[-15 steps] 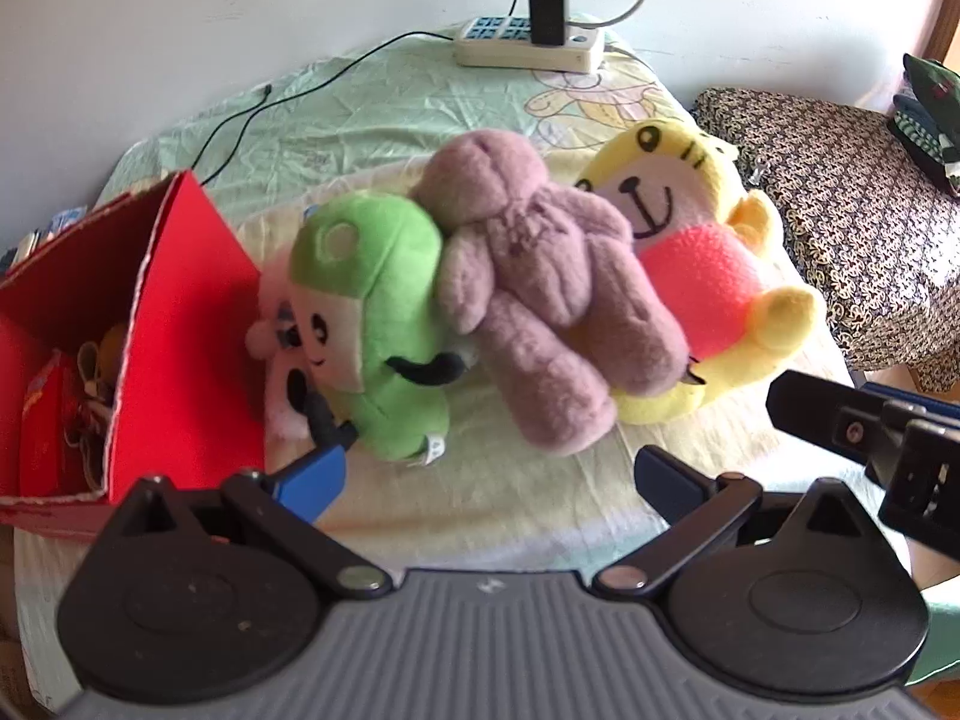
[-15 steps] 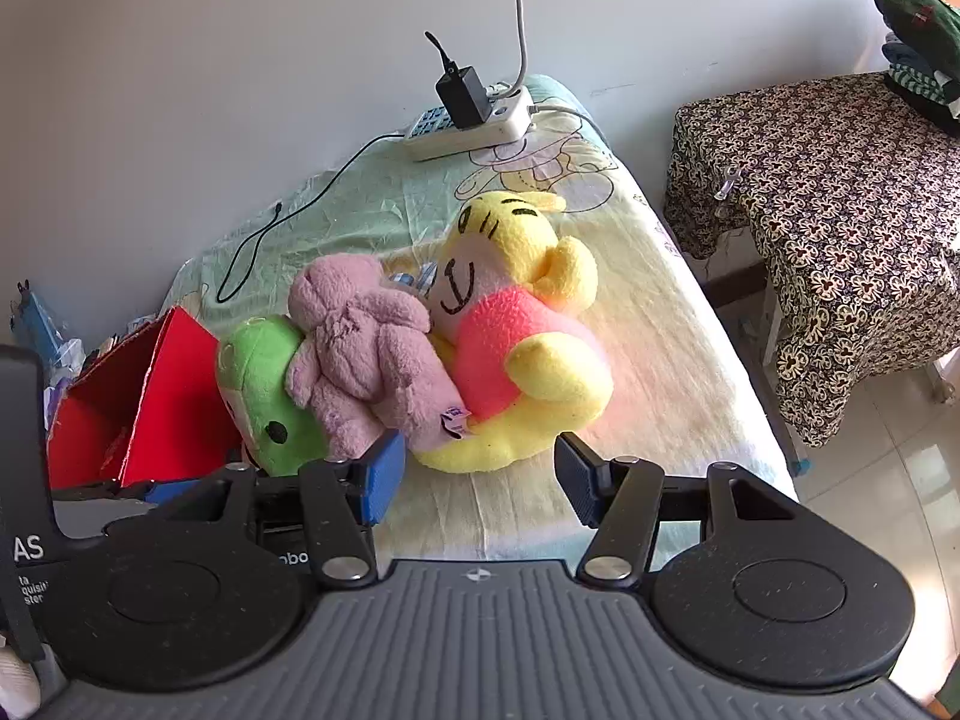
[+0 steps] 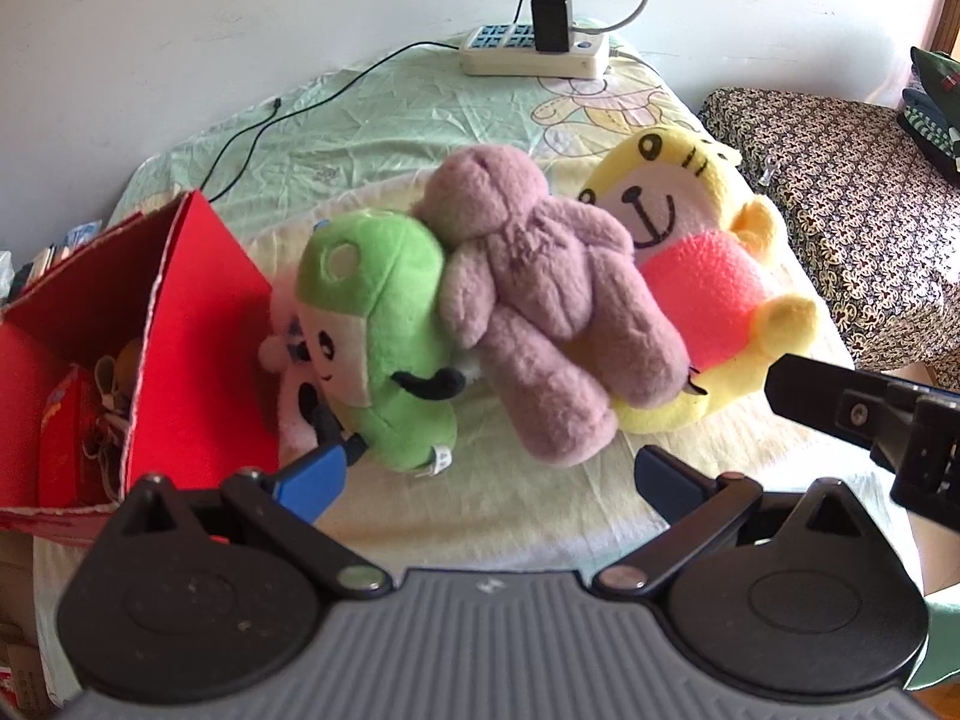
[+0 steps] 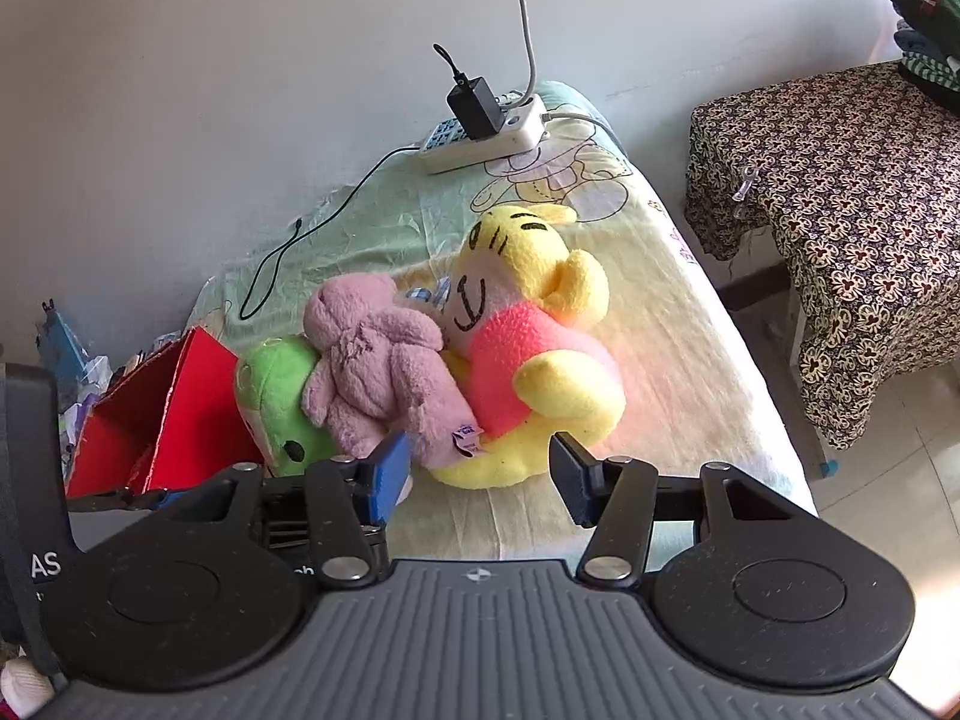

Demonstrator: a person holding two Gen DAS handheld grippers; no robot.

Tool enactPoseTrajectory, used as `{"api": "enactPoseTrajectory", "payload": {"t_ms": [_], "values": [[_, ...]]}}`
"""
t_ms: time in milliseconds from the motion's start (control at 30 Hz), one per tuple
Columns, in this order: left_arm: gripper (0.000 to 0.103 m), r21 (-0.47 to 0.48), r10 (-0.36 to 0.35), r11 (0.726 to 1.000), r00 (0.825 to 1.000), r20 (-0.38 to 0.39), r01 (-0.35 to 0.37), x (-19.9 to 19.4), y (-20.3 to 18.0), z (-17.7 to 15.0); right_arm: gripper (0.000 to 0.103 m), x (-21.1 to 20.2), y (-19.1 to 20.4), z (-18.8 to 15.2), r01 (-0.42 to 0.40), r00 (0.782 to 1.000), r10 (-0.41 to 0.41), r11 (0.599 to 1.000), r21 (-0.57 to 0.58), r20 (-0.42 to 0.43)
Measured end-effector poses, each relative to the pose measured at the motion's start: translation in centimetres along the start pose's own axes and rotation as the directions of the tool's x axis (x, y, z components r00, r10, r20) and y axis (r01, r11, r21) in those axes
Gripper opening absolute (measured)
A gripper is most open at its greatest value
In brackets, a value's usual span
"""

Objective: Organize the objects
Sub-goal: 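Move the right gripper down onto the pink teddy bear's body, then close the right gripper on the pink teddy bear and lift it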

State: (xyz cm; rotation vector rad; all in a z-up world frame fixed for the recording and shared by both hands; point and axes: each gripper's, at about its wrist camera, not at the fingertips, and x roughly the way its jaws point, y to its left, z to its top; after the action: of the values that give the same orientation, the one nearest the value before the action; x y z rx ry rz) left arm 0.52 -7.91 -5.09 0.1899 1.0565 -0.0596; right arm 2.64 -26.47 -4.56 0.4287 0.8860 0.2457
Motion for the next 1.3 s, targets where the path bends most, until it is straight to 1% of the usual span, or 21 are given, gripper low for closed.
{"api": "enactPoseTrajectory", "payload": {"t_ms": [133, 200, 233, 300, 367, 433, 500, 533, 633, 700, 767, 800, 833, 867, 933, 1000, 1033, 1100, 1167, 1233, 1300], "values": [[0.102, -0.014, 0.012, 1.0, 1.0, -0.01, -0.012, 0.4, 0.3, 0.1, 0.055, 0.5, 0.1, 0.1, -0.037, 0.999, 0.037, 0.999, 0.001, -0.011], [0.102, -0.018, 0.007, 1.0, 1.0, -0.013, -0.008, 0.6, 0.6, 0.0, 0.054, 0.5, 0.1, 0.1, -0.077, 0.997, 0.077, 0.997, 0.003, -0.017], [0.102, -0.018, -0.006, 1.0, 1.0, -0.009, 0.005, 0.6, 0.8, 0.0, 0.052, 0.6, 0.2, 0.2, -0.1, 0.995, 0.1, 0.995, 0.001, -0.019], [0.102, -0.018, -0.044, 0.999, 0.999, 0.013, 0.044, 0.4, 1.0, 0.0, 0.052, 0.5, 0.4, 0.6, -0.128, 0.992, 0.128, 0.992, -0.015, -0.009], [0.102, -0.02, -0.084, 0.996, 0.996, 0.041, 0.085, 0.2, 1.6, 0.0, 0.052, 0.4, 0.7, 1.1, -0.137, 0.99, 0.138, 0.99, -0.043, 0.015], [0.102, -0.024, -0.14, 0.99, 0.988, 0.07, 0.142, 0.0, 2.2, -0.1, 0.052, 0.5, 0.6, 1.6, -0.142, 0.989, 0.144, 0.988, -0.058, 0.031], [0.101, -0.028, -0.209, 0.977, 0.972, 0.107, 0.213, -0.4, 2.9, -0.1, 0.052, 1.1, 0.3, 2.3, -0.153, 0.987, 0.155, 0.987, -0.056, 0.031], [0.1, -0.031, -0.247, 0.967, 0.961, 0.123, 0.252, -0.6, 3.3, -0.2, 0.052, 1.7, 0.1, 2.6, -0.16, 0.987, 0.161, 0.986, -0.051, 0.026], [0.098, -0.027, -0.362, 0.928, 0.918, 0.16, 0.371, -0.9, 4.1, 0.0, 0.052, 3.4, -0.5, 3.6, -0.186, 0.983, 0.186, 0.982, -0.037, -0.001], [0.098, -0.013, -0.41, 0.908, 0.895, 0.173, 0.418, -0.9, 3.7, 0.1, 0.051, 4.6, -0.5, 4.0, -0.198, 0.98, 0.197, 0.979, -0.046, -0.012], [0.097, -0.001, -0.456, 0.886, 0.874, 0.168, 0.463, -0.6, 3.2, 0.3, 0.051, 5.7, -0.4, 4.5, -0.207, 0.978, 0.205, 0.976, -0.061, -0.028], [0.097, 0.004, -0.477, 0.876, 0.864, 0.162, 0.483, -0.3, 3.1, 0.4, 0.051, 6.2, -0.4, 4.7, -0.216, 0.976, 0.214, 0.974, -0.066, -0.035], [0.097, 0.007, -0.489, 0.87, 0.858, 0.156, 0.494, 0.0, 2.8, 0.6, 0.051, 6.6, -0.4, 5.0, -0.227, 0.974, 0.225, 0.971, -0.069, -0.041], [0.097, 0.008, -0.495, 0.867, 0.857, 0.147, 0.499, 0.3, 2.7, 0.7, 0.052, 7.0, -0.5, 5.2, -0.24, 0.97, 0.237, 0.968, -0.073, -0.049], [0.097, 0.011, -0.498, 0.865, 0.858, 0.125, 0.501, 1.4, 2.3, 0.9, 0.052, 7.9, -0.5, 5.6, -0.244, 0.969, 0.24, 0.965, -0.091, -0.058], [0.096, 0.009, -0.491, 0.87, 0.865, 0.104, 0.493, 2.5, 2.0, 1.1, 0.051, 8.6, -0.5, 5.9, -0.238, 0.971, 0.233, 0.963, -0.122, -0.055], [0.096, 0.003, -0.494, 0.869, 0.865, 0.092, 0.495, 2.9, 2.1, 1.1, 0.052, 8.9, -0.5, 6.1, -0.246, 0.969, 0.24, 0.96, -0.134, -0.058], [0.096, -0.012, -0.501, 0.864, 0.862, 0.075, 0.503, 3.7, 2.3, 1.0, 0.052, 9.6, -0.5, 6.3, -0.276, 0.961, 0.266, 0.949, -0.15, -0.078], [0.096, -0.017, -0.499, 0.865, 0.864, 0.061, 0.501, 4.3, 2.4, 0.7, 0.052, 10.3, -0.4, 6.5, -0.299, 0.953, 0.285, 0.94, -0.165, -0.101], [0.096, -0.016, -0.497, 0.867, 0.866, 0.054, 0.499, 4.6, 2.4, 0.7, 0.052, 11.1, -0.3, 6.5, -0.337, 0.938, 0.316, 0.927, -0.163, -0.139], [0.097, -0.011, -0.503, 0.864, 0.863, 0.059, 0.504, 4.6, 2.6, 0.7, 0.052, 11.8, -0.4, 6.4, -0.361, 0.927, 0.336, 0.92, -0.151, -0.164]]}}
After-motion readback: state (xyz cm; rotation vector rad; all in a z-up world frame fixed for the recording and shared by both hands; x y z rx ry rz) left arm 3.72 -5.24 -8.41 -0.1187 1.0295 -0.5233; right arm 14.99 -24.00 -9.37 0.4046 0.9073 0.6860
